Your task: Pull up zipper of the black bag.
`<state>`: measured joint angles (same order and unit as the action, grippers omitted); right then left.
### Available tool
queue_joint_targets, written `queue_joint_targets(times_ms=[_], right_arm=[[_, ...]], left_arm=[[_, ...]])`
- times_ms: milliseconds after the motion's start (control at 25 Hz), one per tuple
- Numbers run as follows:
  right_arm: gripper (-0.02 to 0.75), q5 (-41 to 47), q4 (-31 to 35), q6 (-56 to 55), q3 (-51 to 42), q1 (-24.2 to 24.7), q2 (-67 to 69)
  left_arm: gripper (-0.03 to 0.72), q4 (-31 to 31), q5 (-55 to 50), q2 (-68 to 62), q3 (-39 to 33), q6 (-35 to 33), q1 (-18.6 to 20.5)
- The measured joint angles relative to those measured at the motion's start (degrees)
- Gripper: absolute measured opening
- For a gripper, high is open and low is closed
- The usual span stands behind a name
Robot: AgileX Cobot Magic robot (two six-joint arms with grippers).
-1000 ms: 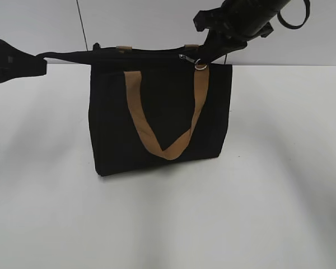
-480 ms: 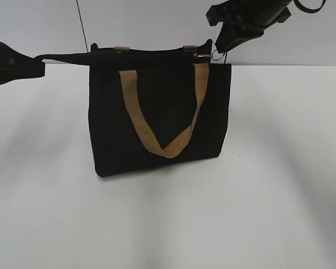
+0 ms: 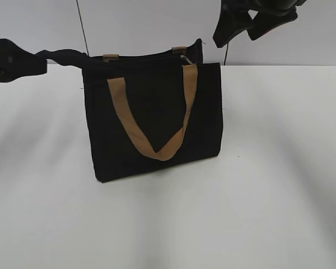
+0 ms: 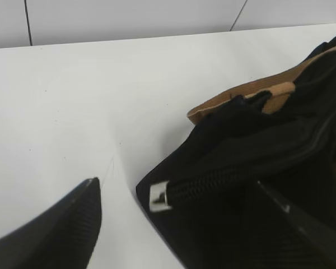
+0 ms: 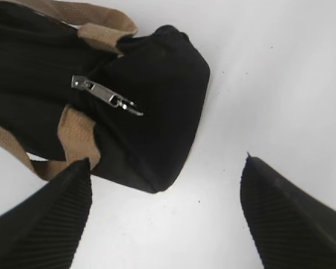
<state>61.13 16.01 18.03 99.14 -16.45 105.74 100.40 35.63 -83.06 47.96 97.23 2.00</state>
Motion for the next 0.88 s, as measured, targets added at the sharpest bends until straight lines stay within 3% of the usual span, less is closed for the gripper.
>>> queue_joint_targets(times_ms=[160, 360, 640, 880], right_arm=[[0.615, 5.19, -1.66, -0.14, 0.00, 0.00, -2.52], [0.601, 6.68, -4.49, -1.40, -1.95, 0.00, -8.67], [0.597, 2.24, -4.91, -1.49, -20.78, 0.00, -23.72], [0.596, -1.55, -4.98, -2.70, -36.36, 0.00, -34.89]], left_arm=[[0.594, 0.00, -3.08, 2.33, -0.01, 3.60, -1.57], [0.594, -0.05, -12.81, 7.56, -0.57, 4.32, -6.20], [0.585, -0.28, -32.96, 9.41, -7.42, 4.37, -13.25], [0.584, -0.73, -38.31, 6.27, -9.51, 4.37, -18.82]])
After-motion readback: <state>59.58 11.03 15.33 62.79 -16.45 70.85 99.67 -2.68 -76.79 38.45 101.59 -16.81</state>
